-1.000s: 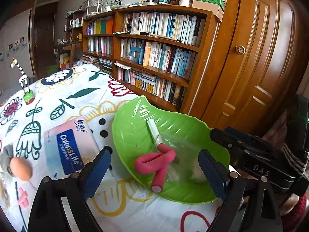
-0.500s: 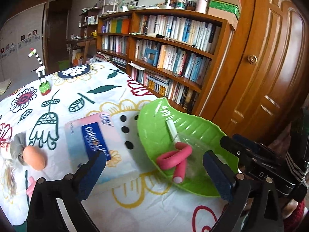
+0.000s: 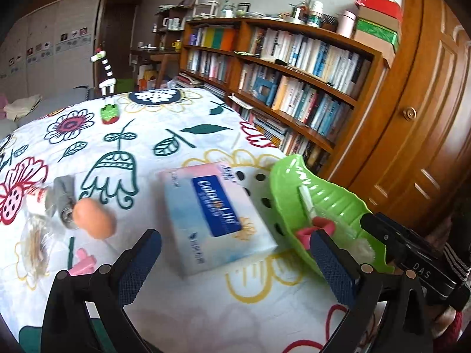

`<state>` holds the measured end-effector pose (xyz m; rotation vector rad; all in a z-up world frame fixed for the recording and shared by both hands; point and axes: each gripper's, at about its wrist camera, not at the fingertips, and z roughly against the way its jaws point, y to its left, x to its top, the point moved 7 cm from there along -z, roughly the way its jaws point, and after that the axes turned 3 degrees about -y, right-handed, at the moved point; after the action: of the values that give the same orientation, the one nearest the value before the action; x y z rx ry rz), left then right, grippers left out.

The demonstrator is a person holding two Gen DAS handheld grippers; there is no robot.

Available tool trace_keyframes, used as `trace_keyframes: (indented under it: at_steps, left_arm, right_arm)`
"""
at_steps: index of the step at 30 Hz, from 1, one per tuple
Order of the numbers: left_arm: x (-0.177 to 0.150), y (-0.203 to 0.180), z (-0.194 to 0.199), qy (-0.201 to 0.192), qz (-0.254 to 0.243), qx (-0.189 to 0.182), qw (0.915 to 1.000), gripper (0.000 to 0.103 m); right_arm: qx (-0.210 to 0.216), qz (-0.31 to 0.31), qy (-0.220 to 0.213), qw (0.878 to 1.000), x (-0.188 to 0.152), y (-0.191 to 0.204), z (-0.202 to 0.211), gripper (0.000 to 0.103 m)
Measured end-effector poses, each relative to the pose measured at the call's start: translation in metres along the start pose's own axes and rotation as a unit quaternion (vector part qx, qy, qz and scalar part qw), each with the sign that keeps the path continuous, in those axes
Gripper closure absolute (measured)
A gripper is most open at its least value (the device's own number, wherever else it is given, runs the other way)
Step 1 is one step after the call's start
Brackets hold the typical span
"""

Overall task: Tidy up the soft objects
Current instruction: 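Move both tools back toward the items left on the bed, then grasp the clear cotton-swab bag with the left tool while the right tool grasps the orange sponge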

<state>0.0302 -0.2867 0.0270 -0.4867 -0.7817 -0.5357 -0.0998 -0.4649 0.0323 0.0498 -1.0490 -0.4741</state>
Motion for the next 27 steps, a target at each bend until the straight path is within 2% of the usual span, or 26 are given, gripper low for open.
trace_keyframes:
  at_steps: [15, 27]
  left_arm:
    - [-0.009, 0.057, 0.020, -0.009, 0.057, 0.028, 0.9979, 0.000]
    - [-0.021, 0.112, 0.039, -0.016, 0.103, 0.072, 0.9919, 0.000]
  right_arm:
    - [0.035, 0.013, 0.007, 0.999, 0.001, 0.051, -0.011, 0.045]
    - [0.078, 0.041, 0.017, 0.996, -0.002, 0.102, -0.022, 0.045]
